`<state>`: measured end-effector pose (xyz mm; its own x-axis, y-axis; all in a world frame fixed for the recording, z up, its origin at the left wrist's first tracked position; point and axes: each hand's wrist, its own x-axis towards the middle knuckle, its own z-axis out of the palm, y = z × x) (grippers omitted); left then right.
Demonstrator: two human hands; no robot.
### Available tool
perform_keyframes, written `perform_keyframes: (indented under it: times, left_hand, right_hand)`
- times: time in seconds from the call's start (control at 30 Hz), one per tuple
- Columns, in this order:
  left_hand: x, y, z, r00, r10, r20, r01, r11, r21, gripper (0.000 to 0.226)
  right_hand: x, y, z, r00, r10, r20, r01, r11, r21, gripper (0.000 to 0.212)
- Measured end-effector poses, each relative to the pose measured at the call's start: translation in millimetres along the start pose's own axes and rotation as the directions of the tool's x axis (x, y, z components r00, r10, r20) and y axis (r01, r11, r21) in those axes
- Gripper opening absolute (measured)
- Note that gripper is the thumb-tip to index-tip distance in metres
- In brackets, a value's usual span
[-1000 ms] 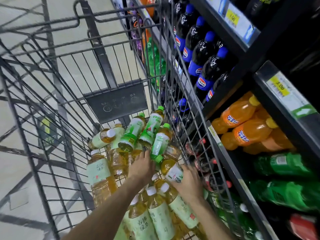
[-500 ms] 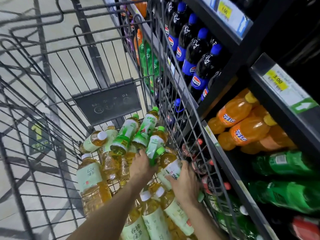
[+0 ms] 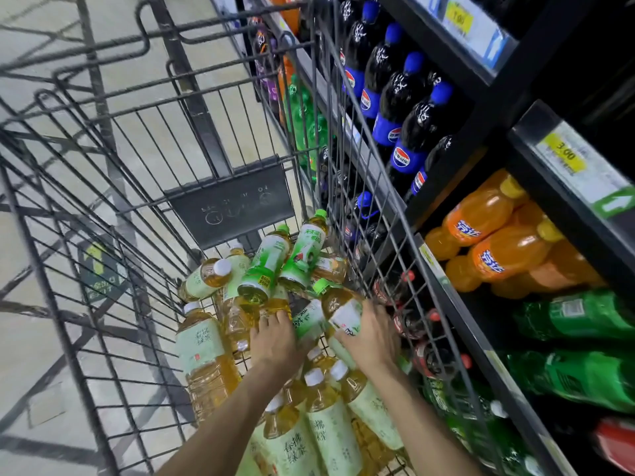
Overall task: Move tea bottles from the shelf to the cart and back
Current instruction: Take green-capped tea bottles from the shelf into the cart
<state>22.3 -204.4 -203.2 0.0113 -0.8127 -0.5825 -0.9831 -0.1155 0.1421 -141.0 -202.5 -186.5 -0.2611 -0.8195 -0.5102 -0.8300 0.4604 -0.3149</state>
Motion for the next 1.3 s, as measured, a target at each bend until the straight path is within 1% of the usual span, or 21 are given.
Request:
perform_keyframes:
  times: [0.1,0.2,0.27,0.37,0.43,0.5,0.6,0.67,0.77,0.87,0.9,0.93,1.07,1.13,1.17,1.2,1.27,1.3]
  left_hand:
    - [4,-3,-2,0.999,-0.003,0.035,0.002,1.000,0.026,0.079]
    - [6,-6,-2,0.998,-0.015,0.060,0.014,1.000,0.023,0.075]
    - [2,-7,-4,0.998,-0.022,0.060,0.022,1.000,-0.014,0.072]
    - [-9,-6,-8,0.999,-0.024,0.032,0.026,0.997,-0.073,0.061]
    - [-17,-2,-15,0.999,-0.032,-0.008,0.030,0.993,-0.114,0.055]
    - [-28,4,-27,0.997,-0.056,-0.058,0.044,0.982,-0.186,0.054]
    - [-46,11,-49,0.989,-0.076,-0.124,0.036,0.954,-0.298,0.055]
    - [-61,12,-63,0.983,-0.092,-0.161,0.031,0.937,-0.347,0.061]
    - [-82,14,-80,0.970,-0.113,-0.215,0.010,0.903,-0.429,0.068]
    - [-105,16,-101,0.960,-0.101,-0.260,-0.035,0.880,-0.475,0.063]
    - [-113,16,-109,0.956,-0.094,-0.279,-0.058,0.871,-0.488,0.061]
    - [-121,16,-116,0.949,-0.086,-0.302,-0.083,0.859,-0.506,0.059]
    - [-149,13,-143,0.915,-0.025,-0.403,-0.216,0.812,-0.542,0.066]
    - [-160,10,-155,0.901,0.006,-0.434,-0.269,0.793,-0.546,0.072]
    - [-166,9,-161,0.894,0.028,-0.448,-0.297,0.784,-0.545,0.072]
    - [-171,6,-166,0.885,0.055,-0.462,-0.329,0.776,-0.538,0.067]
    - [-182,4,-175,0.866,0.127,-0.483,-0.398,0.760,-0.513,0.054]
    - [-188,3,-180,0.858,0.158,-0.489,-0.427,0.749,-0.506,0.052]
  right_hand:
    - [-4,3,1,1.000,-0.017,0.026,0.018,0.999,-0.032,0.093]
    - [-7,2,-2,0.998,-0.010,0.060,0.012,0.999,-0.040,0.094]
    - [-11,2,-4,0.998,-0.007,0.063,0.006,1.000,0.006,0.088]
    - [-21,2,-11,0.999,-0.011,0.032,0.008,0.996,0.090,0.079]
    - [-27,-1,-20,1.000,-0.015,0.009,0.013,0.992,0.126,0.078]
    - [-36,-9,-33,1.000,-0.004,-0.013,0.007,0.981,0.195,0.082]
    - [-53,-22,-54,0.999,0.031,-0.024,-0.020,0.930,0.366,0.084]
    - [-68,-30,-66,0.998,0.039,-0.046,-0.015,0.897,0.441,0.084]
    - [-91,-38,-86,0.998,0.053,-0.041,-0.022,0.841,0.540,0.091]
    - [-119,-48,-104,0.999,0.049,-0.015,-0.027,0.759,0.650,0.102]
    - [-129,-53,-108,0.998,0.058,-0.020,-0.030,0.747,0.664,0.107]
    - [-139,-57,-113,0.997,0.065,-0.033,-0.026,0.738,0.674,0.107]
    - [-173,-67,-130,0.989,0.107,-0.101,-0.004,0.707,0.707,0.078]
    - [-187,-70,-138,0.980,0.119,-0.159,0.030,0.704,0.710,0.063]
    - [-196,-74,-143,0.973,0.130,-0.188,0.047,0.692,0.720,0.058]
    - [-204,-77,-146,0.963,0.145,-0.227,0.067,0.688,0.722,0.056]
    - [-222,-83,-152,0.932,0.190,-0.310,0.109,0.668,0.736,0.059]
    - [-231,-85,-155,0.914,0.214,-0.345,0.131,0.648,0.750,0.060]
